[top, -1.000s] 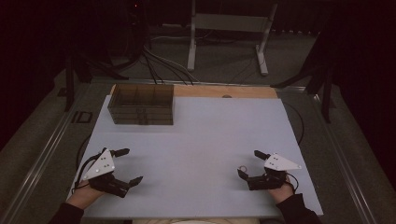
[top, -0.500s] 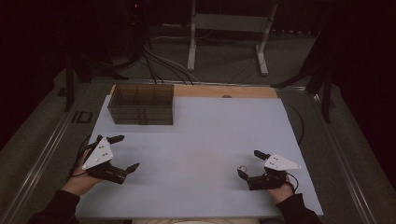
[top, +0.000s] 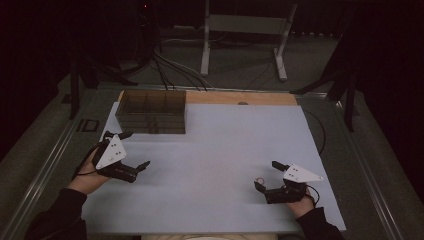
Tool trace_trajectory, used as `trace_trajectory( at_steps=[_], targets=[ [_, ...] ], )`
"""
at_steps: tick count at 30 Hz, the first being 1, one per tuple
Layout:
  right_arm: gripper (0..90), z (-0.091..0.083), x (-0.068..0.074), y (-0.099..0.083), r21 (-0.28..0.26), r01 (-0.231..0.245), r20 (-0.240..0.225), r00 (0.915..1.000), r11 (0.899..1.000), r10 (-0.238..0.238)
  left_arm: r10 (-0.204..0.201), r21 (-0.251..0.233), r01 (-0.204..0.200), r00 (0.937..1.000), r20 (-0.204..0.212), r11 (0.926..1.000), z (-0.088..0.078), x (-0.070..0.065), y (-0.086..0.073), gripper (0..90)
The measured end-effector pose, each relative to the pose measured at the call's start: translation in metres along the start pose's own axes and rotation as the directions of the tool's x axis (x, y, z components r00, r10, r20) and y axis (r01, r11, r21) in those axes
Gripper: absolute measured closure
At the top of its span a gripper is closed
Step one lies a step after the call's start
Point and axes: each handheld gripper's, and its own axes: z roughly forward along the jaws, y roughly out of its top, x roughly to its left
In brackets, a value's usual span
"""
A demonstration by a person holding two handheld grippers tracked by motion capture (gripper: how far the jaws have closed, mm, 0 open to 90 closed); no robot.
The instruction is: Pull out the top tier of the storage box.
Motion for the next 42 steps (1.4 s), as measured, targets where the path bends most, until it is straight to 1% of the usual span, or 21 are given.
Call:
trace_trajectory(
  at_steps=[7,11,12,13,15,17,18,21,22,23,26,28,30,32,33,35,37,39,40,41,42],
  targets=[
    [2.4,0.001,0.0,0.0,0.004,0.004,-0.001,1.0,1.0,-0.004,0.04,0.042,-0.038,0.9984,-0.04,0.9984,0.01,0.006,0.003,0.0],
    [2.4,0.0,0.0,0.0,-0.002,0.003,-0.002,1.0,1.0,-0.003,0.092,0.074,-0.087,0.9936,-0.066,0.9934,0.015,0.007,0.004,0.0],
    [2.4,0.0,0.0,0.0,-0.002,0.003,-0.002,1.0,1.0,-0.003,0.092,0.074,-0.087,0.9936,-0.066,0.9934,0.015,0.007,0.004,0.0],
    [2.4,0.0,0.0,0.0,0.0,0.003,-0.003,1.0,1.0,-0.003,0.111,0.095,-0.104,0.9907,-0.077,0.9901,0.018,0.008,0.004,0.0],
    [2.4,0.0,0.001,0.0,-0.002,0.004,-0.003,1.0,1.0,-0.004,0.111,0.095,-0.104,0.9907,-0.077,0.9901,0.018,0.008,0.004,0.0],
    [2.4,0.0,0.0,0.0,-0.002,0.002,-0.004,1.0,1.0,-0.002,0.147,0.122,-0.135,0.9842,-0.098,0.9833,0.023,0.01,0.006,0.0],
    [2.4,0.0,0.0,0.0,-0.002,0.002,-0.004,1.0,1.0,-0.002,0.147,0.122,-0.135,0.9842,-0.098,0.9833,0.023,0.01,0.006,0.0],
    [2.4,0.0,0.0,0.0,-0.004,-0.002,-0.003,1.0,1.0,0.002,0.181,0.164,-0.162,0.9773,-0.11,0.9732,0.03,0.011,0.006,0.0],
    [2.4,0.0,0.0,0.0,-0.003,-0.003,-0.005,1.0,1.0,0.003,0.181,0.164,-0.162,0.9773,-0.11,0.9732,0.03,0.011,0.006,0.0],
    [2.4,0.0,0.0,0.0,-0.002,-0.004,-0.006,1.0,1.0,0.004,0.21,0.187,-0.186,0.9707,-0.117,0.9645,0.034,0.011,0.005,0.0],
    [2.4,0.0,0.0,0.0,-0.004,-0.005,-0.007,1.0,1.0,0.005,0.254,0.223,-0.222,0.9587,-0.127,0.9492,0.038,0.01,0.005,0.0],
    [2.4,0.0,0.0,0.0,-0.003,-0.005,-0.008,1.0,1.0,0.005,0.274,0.241,-0.237,0.9529,-0.131,0.941,0.042,0.01,0.005,0.0],
    [2.4,0.0,0.0,0.0,-0.003,-0.008,-0.009,0.9999,1.0,0.008,0.303,0.272,-0.26,0.9439,-0.13,0.9265,0.044,0.01,0.006,0.0],
    [2.4,0.0,0.0,0.0,-0.006,-0.008,-0.008,0.9999,1.0,0.008,0.323,0.283,-0.275,0.9362,-0.139,0.9188,0.048,0.01,0.006,0.0],
    [2.4,0.0,0.0,0.0,-0.007,-0.01,-0.01,0.9999,1.0,0.01,0.327,0.293,-0.278,0.9355,-0.134,0.915,0.049,0.01,0.007,0.0],
    [2.4,0.0,0.0,0.0,-0.004,-0.007,-0.008,0.9999,1.0,0.007,0.36,0.316,-0.3,0.9209,-0.15,0.9,0.052,0.01,0.007,0.0],
    [2.4,0.0,0.0,0.0,-0.006,-0.01,-0.011,0.9999,1.0,0.009,0.365,0.335,-0.3,0.9185,-0.151,0.893,0.055,0.01,0.007,0.0],
    [2.4,0.001,0.0,0.0,-0.002,-0.011,-0.013,0.9999,1.0,0.011,0.379,0.354,-0.308,0.9125,-0.153,0.8833,0.059,0.01,0.007,0.0],
    [2.4,0.001,0.0,0.0,0.0,-0.012,-0.013,0.9998,1.0,0.012,0.391,0.367,-0.315,0.9075,-0.153,0.8751,0.061,0.011,0.006,0.0],
    [2.4,0.0,0.0,0.0,-0.002,-0.01,-0.012,0.9999,1.0,0.01,0.411,0.384,-0.329,0.8982,-0.155,0.8628,0.062,0.01,0.006,0.0],
    [2.4,0.0,0.0,0.0,-0.005,-0.009,-0.012,0.9999,1.0,0.009,0.434,0.394,-0.343,0.8854,-0.167,0.8526,0.064,0.01,0.006,0.0]
  ],
)
